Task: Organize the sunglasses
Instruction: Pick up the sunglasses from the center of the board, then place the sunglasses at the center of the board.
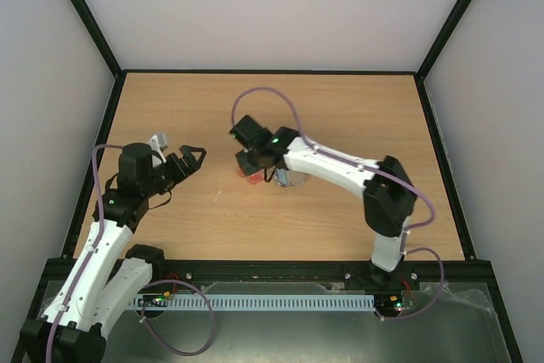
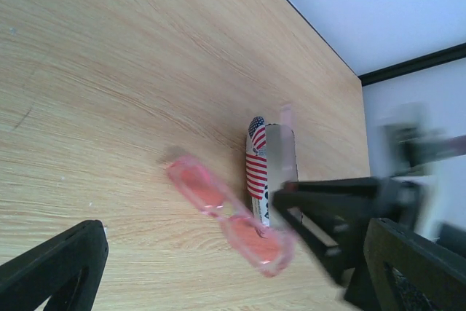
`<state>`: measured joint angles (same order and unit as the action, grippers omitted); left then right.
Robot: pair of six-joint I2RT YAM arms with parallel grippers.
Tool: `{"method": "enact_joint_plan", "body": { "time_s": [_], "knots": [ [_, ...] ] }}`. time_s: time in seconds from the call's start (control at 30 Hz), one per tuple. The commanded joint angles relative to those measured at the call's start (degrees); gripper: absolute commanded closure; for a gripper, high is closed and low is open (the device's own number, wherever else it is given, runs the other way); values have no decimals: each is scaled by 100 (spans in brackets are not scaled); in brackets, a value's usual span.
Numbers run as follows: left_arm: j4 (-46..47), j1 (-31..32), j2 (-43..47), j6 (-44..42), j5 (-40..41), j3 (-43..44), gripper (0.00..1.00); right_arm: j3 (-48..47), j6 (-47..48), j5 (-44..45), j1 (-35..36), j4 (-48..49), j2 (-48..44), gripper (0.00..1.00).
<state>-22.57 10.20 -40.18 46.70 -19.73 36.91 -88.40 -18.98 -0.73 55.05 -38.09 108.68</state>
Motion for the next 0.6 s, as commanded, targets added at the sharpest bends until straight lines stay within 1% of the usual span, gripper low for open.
{"method": "enact_joint_plan", "body": {
  "time_s": [0.0,0.1,0.2,0.4,0.57],
  "knots": [
    [395,-28,-216,-10,-296,-140,1,234,-327,15,-639,-308,-901,94],
    [738,-26,-502,41,-413,-292,1,463,-339,-75,-1018,-277,-1292,94],
    [984,101,-836,38,-337,-333,1,725,-311,-292,-1427,-155,-1521,94],
    [1528,770,-1528,208,28,-253,1,1313,-258,-757,-2069,264,-1934,96],
    [1796,1156,-1972,330,223,-146,1,1364,-178,-952,-2450,277,-2116,96]
  ]
}}
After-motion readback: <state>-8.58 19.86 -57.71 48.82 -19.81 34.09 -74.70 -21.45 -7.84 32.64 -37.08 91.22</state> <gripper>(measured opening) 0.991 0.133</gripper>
